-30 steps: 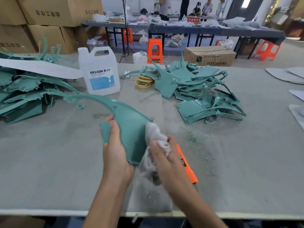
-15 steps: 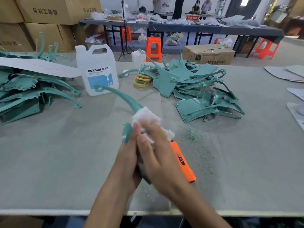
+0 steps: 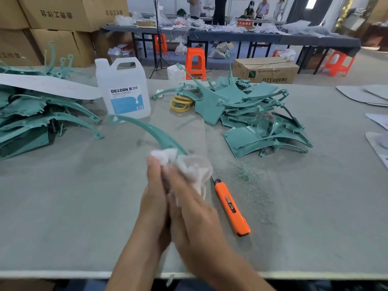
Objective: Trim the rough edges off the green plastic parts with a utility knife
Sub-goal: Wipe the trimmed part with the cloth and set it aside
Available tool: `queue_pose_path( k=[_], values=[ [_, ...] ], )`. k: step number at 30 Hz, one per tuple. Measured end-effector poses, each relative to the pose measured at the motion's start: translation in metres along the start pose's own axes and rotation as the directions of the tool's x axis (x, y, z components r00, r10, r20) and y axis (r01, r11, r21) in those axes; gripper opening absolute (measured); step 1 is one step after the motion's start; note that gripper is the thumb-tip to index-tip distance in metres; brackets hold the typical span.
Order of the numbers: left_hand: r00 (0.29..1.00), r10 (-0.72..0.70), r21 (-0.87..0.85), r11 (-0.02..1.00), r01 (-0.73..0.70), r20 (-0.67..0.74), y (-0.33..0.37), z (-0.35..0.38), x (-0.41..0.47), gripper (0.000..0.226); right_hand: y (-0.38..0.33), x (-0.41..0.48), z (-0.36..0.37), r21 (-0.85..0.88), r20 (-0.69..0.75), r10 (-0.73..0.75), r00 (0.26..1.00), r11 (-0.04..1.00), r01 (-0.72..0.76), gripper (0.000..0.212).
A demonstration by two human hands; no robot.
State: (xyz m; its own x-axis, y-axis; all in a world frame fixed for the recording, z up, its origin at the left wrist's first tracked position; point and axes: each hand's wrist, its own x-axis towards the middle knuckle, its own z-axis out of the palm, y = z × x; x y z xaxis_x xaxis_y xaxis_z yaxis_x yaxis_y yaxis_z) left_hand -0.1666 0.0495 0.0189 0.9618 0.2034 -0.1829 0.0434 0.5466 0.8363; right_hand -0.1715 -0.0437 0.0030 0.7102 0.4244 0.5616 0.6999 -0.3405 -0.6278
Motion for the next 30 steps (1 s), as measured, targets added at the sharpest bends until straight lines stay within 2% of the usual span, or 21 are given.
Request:
queue_pose_path(
  k=[1, 2, 3, 4, 6, 8, 9, 10, 12, 13, 14, 15, 17, 19, 20, 21, 23, 24, 26, 28, 30],
  values=[
    [1.000, 0.002, -0.012, 1.000, -0.002, -0.020, 0.002, -0.001, 0.001, 0.068, 0.002, -0.007, 0.005, -0.009, -0.002, -0.089, 0.996, 0.996, 0.089, 0.043],
    [1.000, 0.013, -0.015, 1.000, -0.013, -0.021, 0.004, -0.001, 0.002, 0.071, 0.010, -0.005, 0.004, 0.009, -0.031, -0.094, 0.995, 0.995, 0.095, 0.039],
    [0.999, 0.036, 0.004, 0.999, -0.036, -0.022, 0.005, -0.001, 0.001, 0.075, 0.020, 0.003, -0.001, 0.077, -0.095, 0.016, 0.995, 0.997, -0.009, 0.032],
    [0.997, 0.070, 0.042, 0.997, -0.069, -0.021, 0.005, -0.004, 0.000, 0.074, 0.032, 0.010, -0.008, 0.159, -0.129, 0.194, 0.972, 0.972, -0.173, 0.028],
    [0.990, 0.141, 0.113, 0.984, -0.138, -0.021, 0.009, -0.010, -0.001, 0.059, 0.053, 0.027, -0.029, 0.171, -0.201, 0.459, 0.865, 0.886, -0.431, 0.035],
    [0.984, 0.177, 0.166, 0.971, -0.169, -0.032, 0.014, -0.018, -0.001, 0.049, 0.072, 0.033, -0.051, 0.292, -0.250, 0.619, 0.744, 0.781, -0.552, 0.032],
    [0.974, 0.220, 0.225, 0.953, -0.203, -0.055, 0.017, -0.019, 0.000, 0.047, 0.076, 0.033, -0.059, 0.433, -0.210, 0.672, 0.710, 0.715, -0.549, 0.028],
    [0.953, 0.289, 0.306, 0.919, -0.250, -0.089, 0.016, -0.021, 0.003, 0.048, 0.074, 0.032, -0.063, 0.583, -0.097, 0.704, 0.704, 0.613, -0.532, 0.027],
    [0.866, 0.467, 0.504, 0.799, -0.328, -0.177, 0.013, -0.018, 0.010, 0.042, 0.057, 0.026, -0.064, 0.784, 0.182, 0.636, 0.750, 0.366, -0.501, 0.037],
    [0.825, 0.530, 0.593, 0.734, -0.331, -0.195, 0.010, -0.015, 0.012, 0.036, 0.046, 0.024, -0.060, 0.818, 0.261, 0.546, 0.796, 0.313, -0.483, 0.042],
    [0.809, 0.557, 0.637, 0.696, -0.330, -0.189, 0.006, -0.012, 0.015, 0.030, 0.036, 0.021, -0.056, 0.833, 0.280, 0.469, 0.838, 0.315, -0.455, 0.045],
    [0.821, 0.545, 0.641, 0.694, -0.328, -0.171, 0.001, -0.008, 0.017, 0.026, 0.028, 0.020, -0.051, 0.838, 0.243, 0.439, 0.865, 0.354, -0.415, 0.049],
    [0.872, 0.473, 0.605, 0.734, -0.309, -0.129, -0.006, 0.004, 0.015, 0.021, 0.018, 0.020, -0.042, 0.773, 0.056, 0.490, 0.870, 0.530, -0.348, 0.052],
    [0.953, 0.293, 0.418, 0.878, -0.234, -0.081, -0.012, 0.019, 0.003, 0.031, 0.009, 0.023, -0.034, 0.661, -0.155, 0.516, 0.843, 0.688, -0.300, 0.043],
    [0.987, 0.159, 0.268, 0.952, -0.147, -0.025, -0.015, 0.023, -0.004, 0.047, 0.007, 0.024, -0.031, 0.606, -0.229, 0.502, 0.834, 0.744, -0.282, 0.038],
    [0.997, 0.047, 0.143, 0.988, -0.055, 0.059, -0.016, 0.027, -0.012, 0.060, 0.005, 0.024, -0.029, 0.540, -0.278, 0.480, 0.832, 0.795, -0.278, 0.034],
    [0.970, -0.053, 0.017, 0.999, 0.050, 0.237, -0.014, 0.029, -0.024, 0.070, 0.008, 0.022, -0.024, 0.386, -0.350, 0.431, 0.832, 0.875, -0.291, 0.028],
    [0.957, -0.062, -0.037, 0.996, 0.076, 0.284, -0.012, 0.028, -0.027, 0.070, 0.010, 0.020, -0.021, 0.336, -0.373, 0.413, 0.831, 0.895, -0.294, 0.026],
    [0.959, -0.048, -0.149, 0.985, 0.093, 0.280, -0.010, 0.025, -0.027, 0.072, 0.016, 0.016, -0.016, 0.310, -0.354, 0.434, 0.829, 0.890, -0.333, 0.029],
    [0.974, -0.033, -0.240, 0.967, 0.088, 0.223, -0.008, 0.021, -0.024, 0.078, 0.017, 0.011, -0.011, 0.393, -0.234, 0.519, 0.822, 0.824, -0.409, 0.040],
    [0.988, -0.017, -0.261, 0.964, 0.057, 0.152, -0.011, 0.020, -0.020, 0.073, 0.016, 0.002, -0.009, 0.474, -0.106, 0.566, 0.818, 0.751, -0.459, 0.042]
  ],
)
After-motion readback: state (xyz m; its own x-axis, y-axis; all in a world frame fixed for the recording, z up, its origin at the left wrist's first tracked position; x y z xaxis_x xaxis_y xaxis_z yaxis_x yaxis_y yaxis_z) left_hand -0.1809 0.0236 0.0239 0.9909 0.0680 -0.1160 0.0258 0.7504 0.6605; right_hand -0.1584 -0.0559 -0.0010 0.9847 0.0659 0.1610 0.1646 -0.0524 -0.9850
